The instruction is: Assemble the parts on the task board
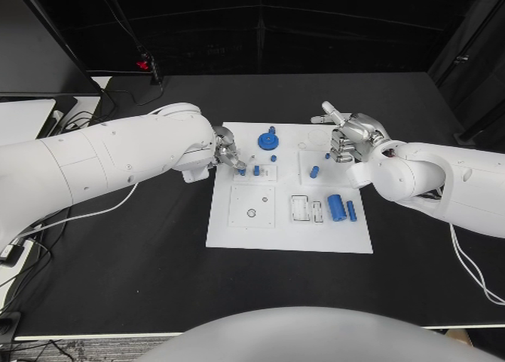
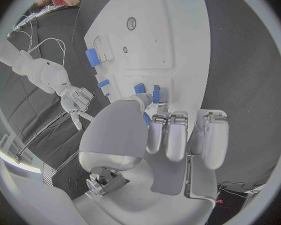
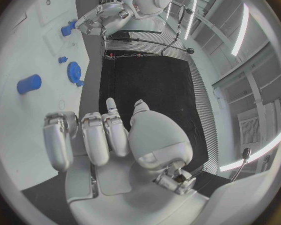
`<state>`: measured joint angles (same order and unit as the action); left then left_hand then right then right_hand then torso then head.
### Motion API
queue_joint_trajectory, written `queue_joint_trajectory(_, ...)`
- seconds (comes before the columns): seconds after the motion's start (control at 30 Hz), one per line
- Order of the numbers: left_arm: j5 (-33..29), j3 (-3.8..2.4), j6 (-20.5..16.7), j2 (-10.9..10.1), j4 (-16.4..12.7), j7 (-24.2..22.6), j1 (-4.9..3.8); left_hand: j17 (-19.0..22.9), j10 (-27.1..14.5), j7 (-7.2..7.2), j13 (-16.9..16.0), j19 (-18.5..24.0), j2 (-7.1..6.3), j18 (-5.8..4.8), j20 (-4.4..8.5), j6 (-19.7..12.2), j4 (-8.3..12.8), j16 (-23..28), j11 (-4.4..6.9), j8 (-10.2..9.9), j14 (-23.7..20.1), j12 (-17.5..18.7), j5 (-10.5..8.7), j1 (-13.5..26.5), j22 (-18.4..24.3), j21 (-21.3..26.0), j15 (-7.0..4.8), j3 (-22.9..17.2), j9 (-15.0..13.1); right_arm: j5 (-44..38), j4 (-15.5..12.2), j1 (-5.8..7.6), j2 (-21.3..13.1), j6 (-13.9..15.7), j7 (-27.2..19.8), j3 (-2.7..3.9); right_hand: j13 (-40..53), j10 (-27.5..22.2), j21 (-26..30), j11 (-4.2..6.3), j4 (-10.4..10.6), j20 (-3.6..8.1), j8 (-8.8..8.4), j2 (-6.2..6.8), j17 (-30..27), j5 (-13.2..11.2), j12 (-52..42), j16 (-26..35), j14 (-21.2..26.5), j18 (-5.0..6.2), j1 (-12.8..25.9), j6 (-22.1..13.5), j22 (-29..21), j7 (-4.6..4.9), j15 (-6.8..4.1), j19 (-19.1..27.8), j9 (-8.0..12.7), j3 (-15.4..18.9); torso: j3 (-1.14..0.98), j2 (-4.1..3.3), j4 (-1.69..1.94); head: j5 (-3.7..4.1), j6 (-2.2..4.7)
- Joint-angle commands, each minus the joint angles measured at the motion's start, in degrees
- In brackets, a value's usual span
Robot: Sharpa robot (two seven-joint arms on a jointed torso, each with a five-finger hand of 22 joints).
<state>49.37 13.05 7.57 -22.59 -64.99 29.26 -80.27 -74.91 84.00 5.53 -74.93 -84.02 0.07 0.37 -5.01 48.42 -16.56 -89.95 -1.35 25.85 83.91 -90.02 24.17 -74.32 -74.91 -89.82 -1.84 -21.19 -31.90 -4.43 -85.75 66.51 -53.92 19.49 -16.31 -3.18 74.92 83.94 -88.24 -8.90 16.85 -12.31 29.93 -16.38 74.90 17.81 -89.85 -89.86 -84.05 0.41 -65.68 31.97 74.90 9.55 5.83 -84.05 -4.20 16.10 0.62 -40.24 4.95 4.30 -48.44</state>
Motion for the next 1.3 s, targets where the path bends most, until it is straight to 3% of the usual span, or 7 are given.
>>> queue_joint_trajectory(0.03,-0.43,0.50,2.34,0.14,-0.11,1.47,0.81,-15.09,6.00,-0.16,-15.07,-5.98,-0.02,-0.37,-0.20,-0.41,-0.07,-0.05,-0.56,-0.42,6.09,0.02,-0.36,0.80,-15.09,-0.18,0.38,0.64,1.09,0.05,-0.18,0.09,-0.02,-0.27,-0.44,0.03,15.08,6.06,0.26,-0.24,-0.14,0.21,0.27,-0.15,15.10,0.28,-0.15,-0.14,-5.95,0.43,-0.35,-0.35,13.72,3.80,-0.01,-3.42,0.06,-0.33,0.02,0.00,0.02,-0.03,-0.02)
queue_joint_trajectory(0.47,-0.43,0.50,2.92,0.13,-0.12,1.74,0.82,-15.09,6.00,0.14,-15.07,-5.98,0.01,-0.37,-0.31,-0.71,-0.08,-0.05,-0.81,-0.95,6.09,0.02,-1.62,2.41,-15.09,-0.18,0.56,3.04,1.74,0.05,-0.12,0.09,0.05,-0.39,-0.43,0.03,15.08,6.06,0.19,-0.24,-0.15,0.21,0.30,-0.16,15.10,0.29,-0.15,-0.14,-5.95,0.40,-0.37,-0.34,13.77,3.79,-0.01,-3.51,0.06,-0.36,0.01,0.00,0.05,-0.04,-0.03)
queue_joint_trajectory(0.6,-0.43,0.50,2.80,0.11,-0.19,1.67,0.83,-15.09,6.00,0.46,-15.07,-5.98,0.34,-0.37,-0.53,-1.18,-0.19,-0.05,-1.12,-1.34,6.09,0.02,-1.72,4.86,-15.09,-0.18,0.84,5.51,2.28,0.05,-0.10,0.09,0.07,-0.42,-0.42,0.03,15.08,6.06,0.19,-0.24,-0.15,0.21,0.30,-0.16,15.10,0.29,-0.15,-0.14,-5.95,0.40,-0.37,-0.34,13.77,3.79,-0.01,-3.51,0.06,-0.36,0.03,0.00,0.03,-0.07,-0.02)
queue_joint_trajectory(0.87,-0.43,0.50,1.92,-0.06,-0.36,1.33,0.84,-15.09,6.00,0.88,-15.07,-5.98,1.42,-0.37,-0.93,-1.69,-0.33,-0.05,-1.53,-1.45,6.09,0.02,-0.84,12.41,-15.09,-0.18,1.27,10.78,3.05,0.05,-0.02,0.09,0.11,-0.46,-0.42,0.03,15.08,6.06,0.19,-0.24,-0.15,0.21,0.30,-0.16,15.10,0.29,-0.15,-0.14,-5.95,0.40,-0.37,-0.34,13.77,3.79,-0.01,-3.51,0.06,-0.36,0.01,0.00,0.03,-0.12,0.04)
queue_joint_trajectory(1.3,-0.43,0.50,0.86,-0.52,-0.58,1.02,0.84,-15.09,6.00,0.59,-15.07,-5.98,1.88,-0.37,-0.96,-1.75,-0.18,-0.05,-1.30,-0.27,6.09,0.02,0.52,13.40,-15.09,-0.18,1.19,12.54,2.60,0.05,0.11,0.08,0.19,-0.53,-0.38,0.03,15.08,6.06,0.23,-0.23,-0.15,0.21,0.34,-0.18,15.10,0.30,-0.15,-0.14,-5.95,0.42,-0.40,-0.32,13.74,3.79,-0.01,-3.45,0.05,-0.43,0.05,-0.04,0.01,-0.16,0.07)
